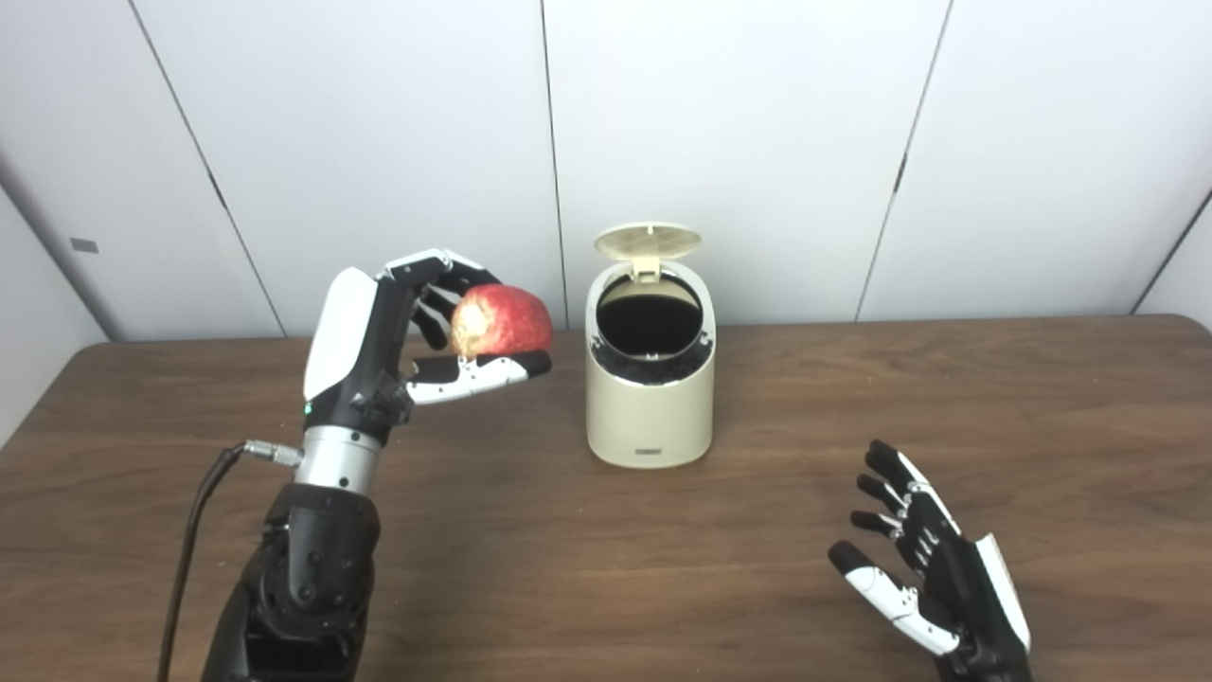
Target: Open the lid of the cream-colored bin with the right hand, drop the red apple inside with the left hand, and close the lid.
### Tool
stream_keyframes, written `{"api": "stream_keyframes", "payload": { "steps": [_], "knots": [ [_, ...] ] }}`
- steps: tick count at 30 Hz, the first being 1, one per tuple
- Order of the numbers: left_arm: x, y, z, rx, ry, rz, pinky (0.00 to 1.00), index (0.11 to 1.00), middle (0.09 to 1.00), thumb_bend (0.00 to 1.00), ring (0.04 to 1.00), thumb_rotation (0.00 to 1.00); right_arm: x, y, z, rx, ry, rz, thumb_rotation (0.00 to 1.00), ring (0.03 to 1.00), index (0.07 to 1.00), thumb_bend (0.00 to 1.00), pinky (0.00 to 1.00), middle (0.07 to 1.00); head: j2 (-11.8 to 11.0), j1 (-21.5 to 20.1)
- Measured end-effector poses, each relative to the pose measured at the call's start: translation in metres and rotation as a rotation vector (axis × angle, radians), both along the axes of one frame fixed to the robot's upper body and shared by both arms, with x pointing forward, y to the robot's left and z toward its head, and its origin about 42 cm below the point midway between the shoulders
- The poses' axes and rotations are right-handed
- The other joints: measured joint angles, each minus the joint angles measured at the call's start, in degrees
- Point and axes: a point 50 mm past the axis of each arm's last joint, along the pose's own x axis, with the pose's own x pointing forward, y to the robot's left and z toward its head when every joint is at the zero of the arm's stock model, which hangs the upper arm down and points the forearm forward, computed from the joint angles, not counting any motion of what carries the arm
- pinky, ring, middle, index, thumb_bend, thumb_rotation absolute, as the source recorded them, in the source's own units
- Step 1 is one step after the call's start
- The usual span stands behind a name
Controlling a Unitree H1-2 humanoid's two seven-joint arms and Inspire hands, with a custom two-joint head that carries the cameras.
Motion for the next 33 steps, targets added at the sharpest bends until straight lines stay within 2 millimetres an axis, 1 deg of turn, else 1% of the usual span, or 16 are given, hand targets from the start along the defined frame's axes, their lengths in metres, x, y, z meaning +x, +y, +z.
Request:
{"api": "stream_keyframes", "payload": {
  "steps": [4,6,10,15,19,21,24,26,29,33],
  "knots": [
    [0.004,-0.02,0.007,-0.015,-0.022,-0.033,0.35,0.478,0.545,0.47,0.47,0.0,0.0,0.001,-0.004,0.002,-0.001,0.003,0.51,0.867,0.902,0.59,0.75,0.914,-0.1,0.1],
    [0.009,-0.028,0.011,-0.017,-0.033,-0.044,0.35,0.477,0.544,0.47,0.471,0.0,0.0,0.002,-0.005,0.005,0.001,0.004,0.52,0.869,0.904,0.6,0.75,0.916,-0.2,0.1],
    [0.017,-0.039,0.012,-0.024,-0.03,-0.062,0.35,0.476,0.545,0.47,0.471,0.0,0.0,0.003,-0.004,0.009,-0.013,0.0,0.53,0.874,0.909,0.6,0.76,0.918,-0.3,-0.1],
    [0.025,-0.056,0.002,0.01,0.006,-0.082,0.36,0.479,0.547,0.47,0.467,0.0,0.0,0.004,-0.004,0.012,-0.015,0.0,0.54,0.883,0.914,0.6,0.77,0.923,-0.4,-0.1],
    [0.032,-0.071,0.0,0.006,0.021,-0.1,0.35,0.483,0.55,0.47,0.458,0.0,0.0,0.005,-0.004,0.014,-0.016,0.001,0.53,0.885,0.914,0.59,0.77,0.926,-0.6,-0.3],
    [0.036,-0.079,0.0,0.002,0.021,-0.115,0.34,0.501,0.518,0.47,0.444,0.0,0.0,0.006,-0.004,0.014,-0.016,0.001,0.53,0.884,0.915,0.6,0.77,0.925,-0.7,-0.3],
    [0.043,-0.087,-0.004,0.005,0.02,-0.123,0.34,0.509,0.507,0.48,0.433,0.0,0.0,0.006,-0.004,0.015,-0.017,0.0,0.54,0.879,0.913,0.61,0.76,0.921,-0.7,-0.4],
    [0.047,-0.088,-0.006,0.012,0.016,-0.127,0.34,0.507,0.521,0.47,0.431,0.0,0.0,0.006,-0.004,0.015,-0.017,-0.002,0.53,0.876,0.912,0.61,0.76,0.917,-0.7,-0.3],
    [0.054,-0.092,-0.016,0.054,0.016,-0.121,0.35,0.499,0.548,0.47,0.431,0.0,0.0,0.006,-0.004,0.017,-0.018,-0.006,0.53,0.878,0.912,0.6,0.76,0.916,-0.7,-0.3],
    [0.061,-0.095,-0.029,0.075,0.023,-0.117,0.33,0.492,0.56,0.47,0.419,0.0,-0.001,0.005,-0.005,0.022,-0.018,-0.009,0.53,0.878,0.915,0.61,0.76,0.919,-0.5,-0.2]
  ]
}}
